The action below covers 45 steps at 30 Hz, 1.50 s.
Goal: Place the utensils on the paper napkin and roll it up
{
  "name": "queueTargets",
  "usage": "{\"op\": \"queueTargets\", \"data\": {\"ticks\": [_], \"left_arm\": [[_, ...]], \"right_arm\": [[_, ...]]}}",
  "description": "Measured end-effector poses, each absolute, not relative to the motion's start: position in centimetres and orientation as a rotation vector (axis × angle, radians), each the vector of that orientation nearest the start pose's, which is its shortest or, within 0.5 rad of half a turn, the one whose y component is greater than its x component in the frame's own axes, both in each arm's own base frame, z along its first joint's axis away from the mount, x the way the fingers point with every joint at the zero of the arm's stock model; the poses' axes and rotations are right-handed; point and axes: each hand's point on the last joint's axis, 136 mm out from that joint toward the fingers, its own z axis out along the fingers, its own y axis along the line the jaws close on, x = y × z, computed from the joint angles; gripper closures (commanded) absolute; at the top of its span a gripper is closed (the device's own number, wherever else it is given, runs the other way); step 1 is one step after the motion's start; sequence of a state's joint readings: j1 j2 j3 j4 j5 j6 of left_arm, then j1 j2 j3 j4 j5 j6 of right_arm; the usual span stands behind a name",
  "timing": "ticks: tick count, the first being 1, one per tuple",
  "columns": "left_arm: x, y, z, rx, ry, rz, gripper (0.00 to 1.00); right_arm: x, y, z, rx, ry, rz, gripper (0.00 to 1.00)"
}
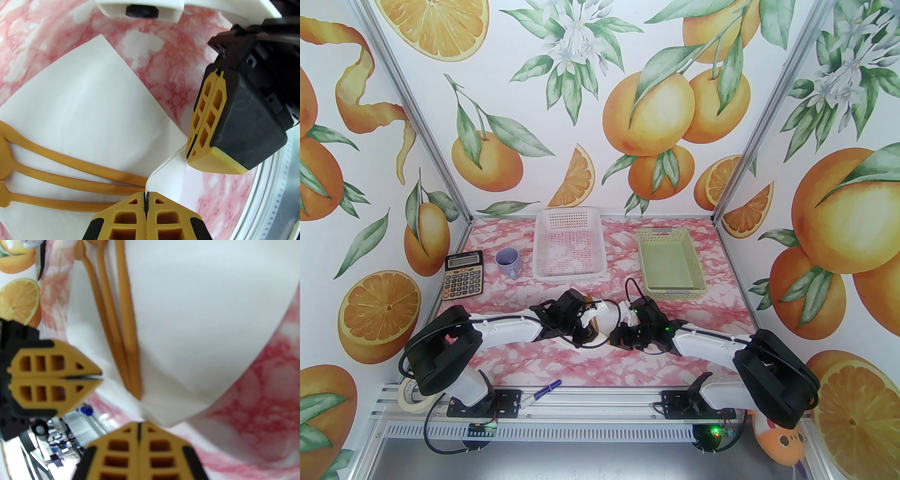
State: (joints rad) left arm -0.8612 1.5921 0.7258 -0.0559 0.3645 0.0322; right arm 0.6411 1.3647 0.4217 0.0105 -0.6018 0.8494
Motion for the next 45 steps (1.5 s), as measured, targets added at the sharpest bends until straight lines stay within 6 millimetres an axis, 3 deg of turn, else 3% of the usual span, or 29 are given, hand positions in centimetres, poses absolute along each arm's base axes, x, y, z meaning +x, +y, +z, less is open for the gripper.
{"op": "queueTargets", "data": {"ticks": [29,36,45], "left_arm": [[20.4,-31.9,3.8,1.234,2.263,-0.754,1.00],[20.2,-31.7,3.5,1.219,2.279,-0.759,0.83],[20.1,-31.3,4.1,1.174,2.289,-0.771,0.73]], "right_arm": [[18.7,26.3,2.4,-0.005,2.811,1.267,1.00],[18.6,26.3,2.0,-0.001,2.821,1.260,1.00],[18.6,26.2,1.7,0.000,2.829,1.251,1.00]]}}
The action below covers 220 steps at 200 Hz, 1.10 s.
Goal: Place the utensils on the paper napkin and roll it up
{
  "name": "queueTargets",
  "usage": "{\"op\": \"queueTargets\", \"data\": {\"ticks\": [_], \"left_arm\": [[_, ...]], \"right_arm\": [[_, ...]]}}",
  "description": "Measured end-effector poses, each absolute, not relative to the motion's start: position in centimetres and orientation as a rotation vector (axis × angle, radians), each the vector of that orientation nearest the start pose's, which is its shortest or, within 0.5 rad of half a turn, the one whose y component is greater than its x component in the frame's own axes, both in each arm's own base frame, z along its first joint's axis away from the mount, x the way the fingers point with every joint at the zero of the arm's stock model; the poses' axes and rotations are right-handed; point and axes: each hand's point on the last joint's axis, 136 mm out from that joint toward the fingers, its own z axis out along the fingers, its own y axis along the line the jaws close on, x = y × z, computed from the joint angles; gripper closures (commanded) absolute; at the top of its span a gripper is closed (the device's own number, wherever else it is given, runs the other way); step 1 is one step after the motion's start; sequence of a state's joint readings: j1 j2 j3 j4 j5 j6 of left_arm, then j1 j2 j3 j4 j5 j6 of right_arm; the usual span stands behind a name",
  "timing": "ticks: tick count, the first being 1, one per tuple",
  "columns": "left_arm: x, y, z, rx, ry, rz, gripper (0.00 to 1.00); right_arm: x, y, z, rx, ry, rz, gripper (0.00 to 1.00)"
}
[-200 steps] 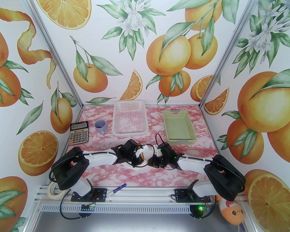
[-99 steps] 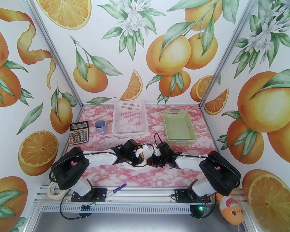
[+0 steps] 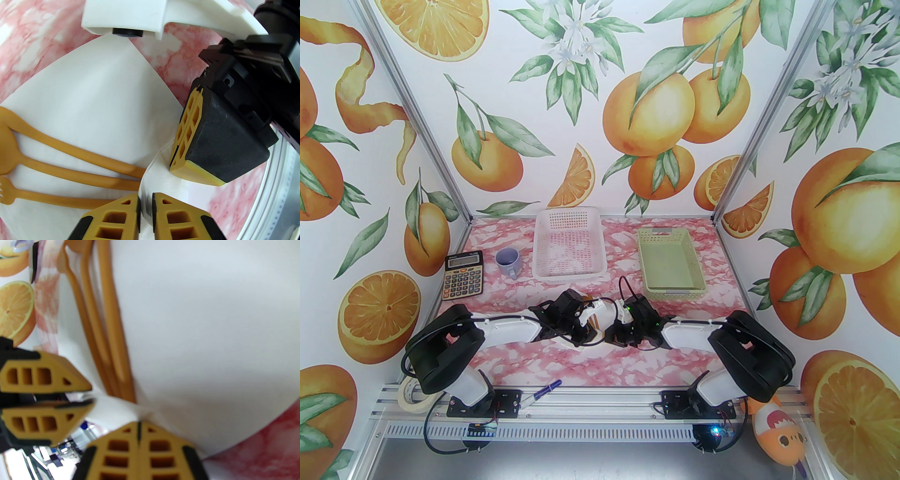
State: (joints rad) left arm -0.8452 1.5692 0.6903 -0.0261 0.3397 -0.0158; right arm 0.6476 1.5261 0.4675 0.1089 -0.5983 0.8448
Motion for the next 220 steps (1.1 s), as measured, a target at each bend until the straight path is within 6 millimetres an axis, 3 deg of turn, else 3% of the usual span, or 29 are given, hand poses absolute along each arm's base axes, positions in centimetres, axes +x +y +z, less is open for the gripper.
{"op": "queueTargets", "data": {"ticks": [38,55,98,130,162,220], "left_arm": [[19.7,-31.0,9.1,1.077,2.219,-0.844,0.79],[18.9,-30.5,9.9,1.031,2.229,-0.893,0.84],[15.9,-28.8,7.1,0.855,2.418,-1.005,0.93],[14.2,-29.6,5.5,0.803,2.502,-1.056,0.96],[14.1,-30.4,4.2,0.791,2.558,-1.052,0.98],[15.3,-31.4,3.9,0.769,2.558,-1.016,1.00]], "right_arm": [[18.5,26.2,1.7,-0.007,2.830,1.249,1.00],[18.5,26.3,1.7,-0.011,2.830,1.245,1.00],[18.5,26.3,1.7,-0.013,2.830,1.245,1.00],[18.5,26.3,1.6,-0.013,2.830,1.243,1.00],[18.4,26.3,1.6,-0.018,2.830,1.241,1.00],[18.4,26.3,1.6,-0.021,2.829,1.238,1.00]]}}
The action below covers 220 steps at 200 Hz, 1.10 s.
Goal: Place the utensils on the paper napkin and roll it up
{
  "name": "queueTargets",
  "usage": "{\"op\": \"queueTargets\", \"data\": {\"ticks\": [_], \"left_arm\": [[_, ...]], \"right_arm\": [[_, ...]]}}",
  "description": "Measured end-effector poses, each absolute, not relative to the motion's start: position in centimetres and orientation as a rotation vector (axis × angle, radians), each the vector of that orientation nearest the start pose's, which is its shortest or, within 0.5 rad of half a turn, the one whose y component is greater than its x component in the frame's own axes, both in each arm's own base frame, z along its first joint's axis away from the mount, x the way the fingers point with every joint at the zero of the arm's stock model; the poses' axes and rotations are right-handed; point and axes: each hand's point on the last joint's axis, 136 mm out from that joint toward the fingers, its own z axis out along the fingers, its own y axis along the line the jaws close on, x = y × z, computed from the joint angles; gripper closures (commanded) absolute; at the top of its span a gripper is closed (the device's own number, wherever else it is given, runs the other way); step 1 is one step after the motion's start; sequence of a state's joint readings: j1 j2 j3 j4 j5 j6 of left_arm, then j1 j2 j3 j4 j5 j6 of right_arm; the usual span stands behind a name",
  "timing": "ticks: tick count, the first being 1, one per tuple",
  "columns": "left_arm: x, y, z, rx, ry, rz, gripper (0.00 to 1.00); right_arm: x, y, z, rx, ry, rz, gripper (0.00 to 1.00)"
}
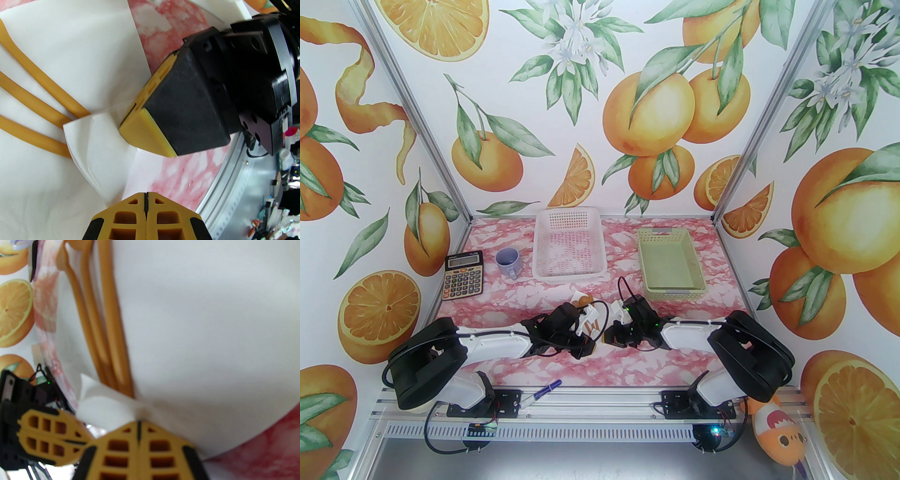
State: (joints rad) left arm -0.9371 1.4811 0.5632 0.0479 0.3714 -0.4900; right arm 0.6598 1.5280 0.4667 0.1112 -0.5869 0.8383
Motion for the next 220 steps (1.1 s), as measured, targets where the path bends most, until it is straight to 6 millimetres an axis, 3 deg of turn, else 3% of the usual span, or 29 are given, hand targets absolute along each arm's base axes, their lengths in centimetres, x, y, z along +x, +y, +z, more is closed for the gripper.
{"op": "queueTargets", "data": {"ticks": [142,220], "left_arm": [[15.1,-30.5,1.7,0.758,2.616,-0.913,1.00],[15.1,-30.6,1.6,0.758,2.612,-0.906,1.00]], "right_arm": [[18.4,26.4,1.8,-0.050,2.833,1.227,1.00],[18.3,26.5,2.8,-0.082,2.815,1.234,1.00]]}}
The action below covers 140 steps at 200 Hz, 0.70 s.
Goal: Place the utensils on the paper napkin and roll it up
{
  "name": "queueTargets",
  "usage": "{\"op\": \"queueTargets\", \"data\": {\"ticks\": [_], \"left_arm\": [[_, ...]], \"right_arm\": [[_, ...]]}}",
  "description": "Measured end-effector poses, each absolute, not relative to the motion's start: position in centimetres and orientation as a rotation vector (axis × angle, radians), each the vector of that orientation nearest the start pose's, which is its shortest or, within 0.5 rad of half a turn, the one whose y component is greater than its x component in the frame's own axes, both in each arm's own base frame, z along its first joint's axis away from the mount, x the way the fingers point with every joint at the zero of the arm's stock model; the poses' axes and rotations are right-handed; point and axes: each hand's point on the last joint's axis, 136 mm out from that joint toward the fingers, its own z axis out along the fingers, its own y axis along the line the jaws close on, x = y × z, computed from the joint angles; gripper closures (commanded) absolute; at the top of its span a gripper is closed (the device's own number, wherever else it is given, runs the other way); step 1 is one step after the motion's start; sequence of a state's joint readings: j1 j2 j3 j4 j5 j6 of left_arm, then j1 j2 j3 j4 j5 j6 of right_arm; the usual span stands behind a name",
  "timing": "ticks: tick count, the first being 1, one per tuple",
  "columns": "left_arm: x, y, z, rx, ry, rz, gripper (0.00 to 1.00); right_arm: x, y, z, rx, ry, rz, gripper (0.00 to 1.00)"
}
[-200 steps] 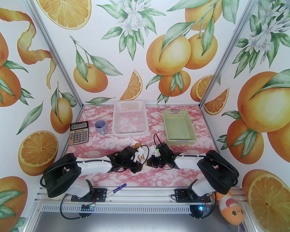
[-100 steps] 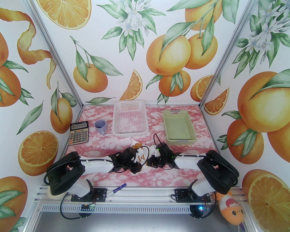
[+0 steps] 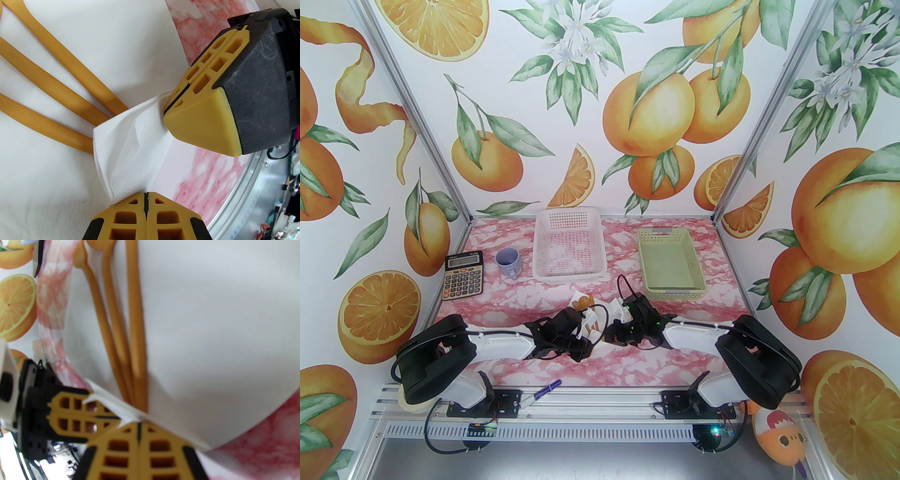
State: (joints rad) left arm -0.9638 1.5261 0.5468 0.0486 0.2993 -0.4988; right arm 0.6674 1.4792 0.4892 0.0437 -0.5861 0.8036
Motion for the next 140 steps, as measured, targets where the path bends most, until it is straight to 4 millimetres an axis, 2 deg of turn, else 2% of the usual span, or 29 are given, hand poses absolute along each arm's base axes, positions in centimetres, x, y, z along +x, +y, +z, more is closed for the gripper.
{"op": "queueTargets", "data": {"ticks": [41,74,140], "left_arm": [[15.1,-30.5,1.6,0.758,2.612,-0.902,1.00],[15.1,-30.5,1.6,0.756,2.612,-0.900,1.00],[15.1,-30.4,1.5,0.730,2.618,-0.901,1.00]], "right_arm": [[18.1,26.6,2.6,-0.086,2.822,1.228,1.00],[18.0,26.3,1.6,-0.068,2.855,1.194,1.00],[18.1,26.1,1.5,-0.121,2.845,1.163,1.00]]}}
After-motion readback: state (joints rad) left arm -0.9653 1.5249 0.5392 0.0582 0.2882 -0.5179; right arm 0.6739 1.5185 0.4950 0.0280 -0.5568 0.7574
